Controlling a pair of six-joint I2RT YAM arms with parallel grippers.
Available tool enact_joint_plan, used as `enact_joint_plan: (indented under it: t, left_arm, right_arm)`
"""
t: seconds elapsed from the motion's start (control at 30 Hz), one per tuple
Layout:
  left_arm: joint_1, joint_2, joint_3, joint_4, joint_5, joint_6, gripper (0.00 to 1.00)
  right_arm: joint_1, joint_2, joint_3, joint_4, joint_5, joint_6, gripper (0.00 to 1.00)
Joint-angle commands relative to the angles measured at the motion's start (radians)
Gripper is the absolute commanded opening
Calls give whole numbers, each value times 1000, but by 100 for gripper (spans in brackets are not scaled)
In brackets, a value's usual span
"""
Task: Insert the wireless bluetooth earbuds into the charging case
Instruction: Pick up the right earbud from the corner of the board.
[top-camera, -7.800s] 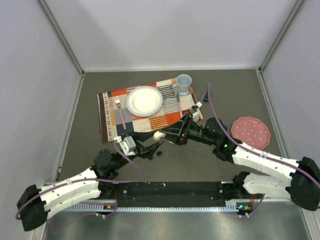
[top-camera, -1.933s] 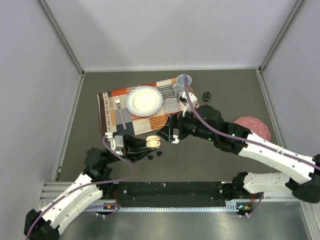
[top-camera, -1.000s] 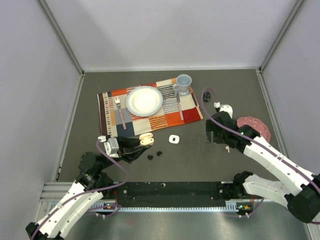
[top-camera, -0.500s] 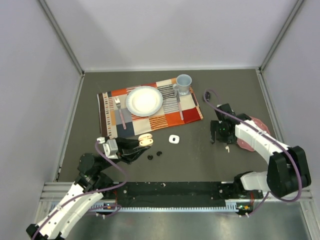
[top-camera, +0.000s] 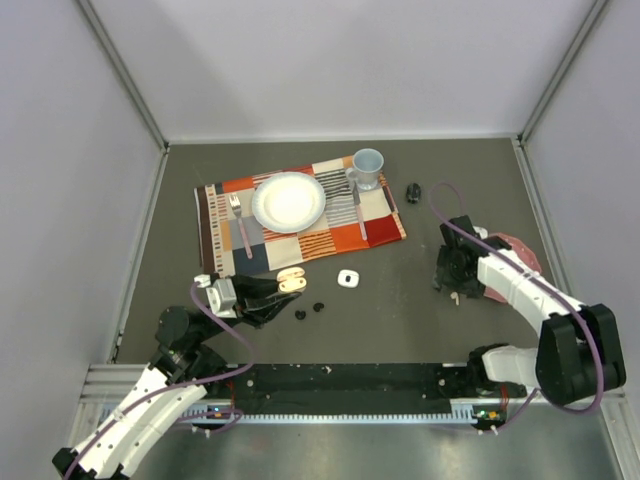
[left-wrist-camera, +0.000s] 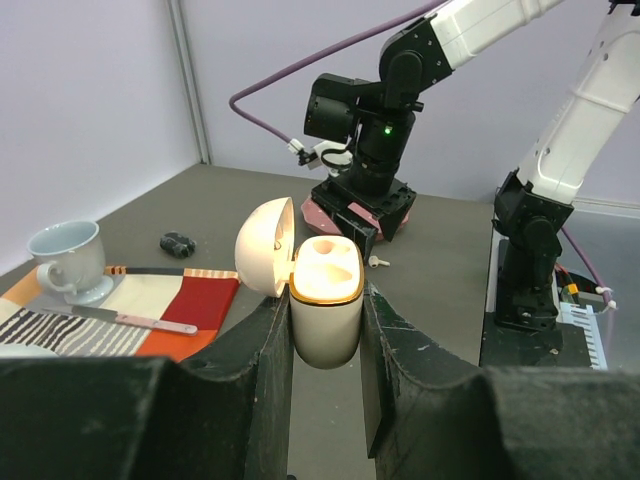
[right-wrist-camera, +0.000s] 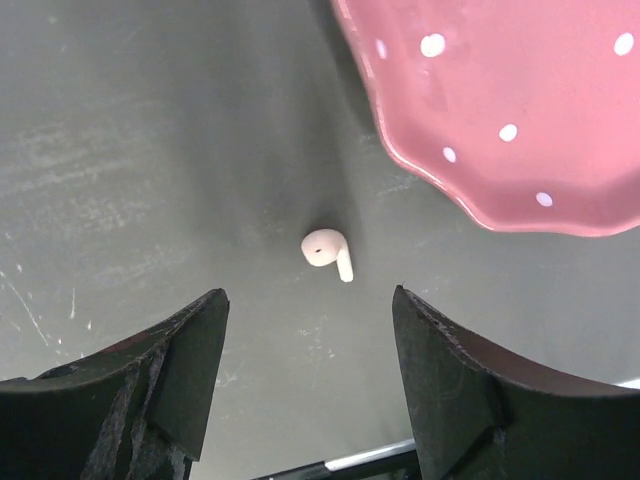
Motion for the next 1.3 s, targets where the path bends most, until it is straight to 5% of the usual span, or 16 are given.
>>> enact_joint_plan:
  t: [0.0,0.87,1.27]
  left_arm:
    - [-3,-6,26,50,10,6,0]
    - [-3,14,35,33,5,2,0]
    - [-3,31,39,30,4,5,0]
  right_arm:
    - [-77,-61,-41,70,-4,68,68]
    - [-93,-98,-238,332,-189,124,65]
    - [16,-124,-258,317,-160,192,65]
